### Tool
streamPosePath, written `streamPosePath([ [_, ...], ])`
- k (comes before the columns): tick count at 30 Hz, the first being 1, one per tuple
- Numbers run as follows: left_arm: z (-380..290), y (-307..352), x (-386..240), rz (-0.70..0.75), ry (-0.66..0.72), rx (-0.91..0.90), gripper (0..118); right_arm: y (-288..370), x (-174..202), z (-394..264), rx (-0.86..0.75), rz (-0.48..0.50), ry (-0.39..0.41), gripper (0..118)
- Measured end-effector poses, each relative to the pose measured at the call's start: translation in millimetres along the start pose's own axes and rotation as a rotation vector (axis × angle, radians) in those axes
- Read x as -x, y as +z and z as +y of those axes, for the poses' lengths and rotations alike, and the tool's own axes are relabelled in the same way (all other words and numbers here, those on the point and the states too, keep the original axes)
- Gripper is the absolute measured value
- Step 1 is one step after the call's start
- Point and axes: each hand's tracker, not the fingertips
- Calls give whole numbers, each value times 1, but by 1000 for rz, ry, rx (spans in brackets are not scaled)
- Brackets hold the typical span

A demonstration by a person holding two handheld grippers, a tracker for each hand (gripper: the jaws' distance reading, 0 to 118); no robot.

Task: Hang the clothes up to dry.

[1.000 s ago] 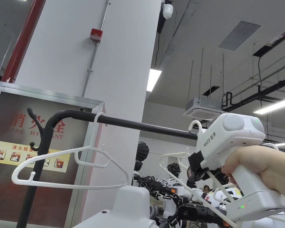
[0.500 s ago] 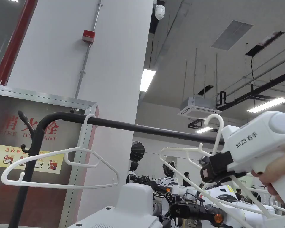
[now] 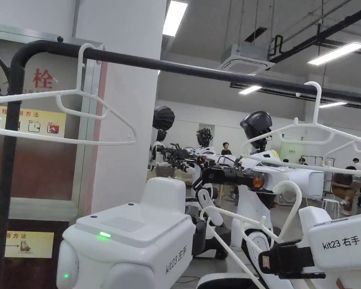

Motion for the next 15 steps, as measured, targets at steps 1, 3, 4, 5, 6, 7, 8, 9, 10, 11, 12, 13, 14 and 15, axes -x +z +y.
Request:
streamPosePath([
  [1, -3, -2, 0, -3, -2, 13, 0, -2, -4, -2, -9, -27, 3, 4],
  [3, -7, -7, 1, 12, -11, 44, 0, -5, -13, -4, -8, -104, 37, 4],
  [4, -9, -9, 1, 15, -24, 49, 0, -2, -8, -6, -19, -115, 34, 4],
  [5, -10, -11, 3, 29, -35, 66, 0, 0, -8, -5, -6, -82, 50, 4],
  [6, -10, -11, 7, 26, -36, 76, 0, 2, -12, -6, -16, -70, 44, 4],
  [7, -10, -12, 12, 12, -28, 86, 0, 3, -15, -5, -22, -27, 55, 4],
  [8, -10, -13, 15, 1, -17, 95, 0, 8, -7, -8, -25, -14, 73, 4],
  [9, -9, -15, 20, -18, -13, 113, 0, 9, -6, -10, -38, 12, 104, 4],
  [10, -8, -15, 24, -30, -14, 124, 0, 9, -5, -10, -39, 36, 141, 4],
  [11, -8, -15, 29, -80, -28, 139, 0, 9, -4, -11, -56, 58, 169, 4],
  [12, -8, -13, 34, -131, -42, 150, 0, 9, -2, -12, -61, 114, 227, 4],
  [13, -9, -10, 40, -217, -53, 144, 0, 10, 1, -17, -116, 172, 308, 4],
  [14, -9, -7, 48, -342, -69, 155, 0, 13, 3, -23, -183, 328, 441, 4],
  [15, -11, -2, 56, -465, -74, 182, 0, 16, 11, -29, -221, 411, 502, 4],
])
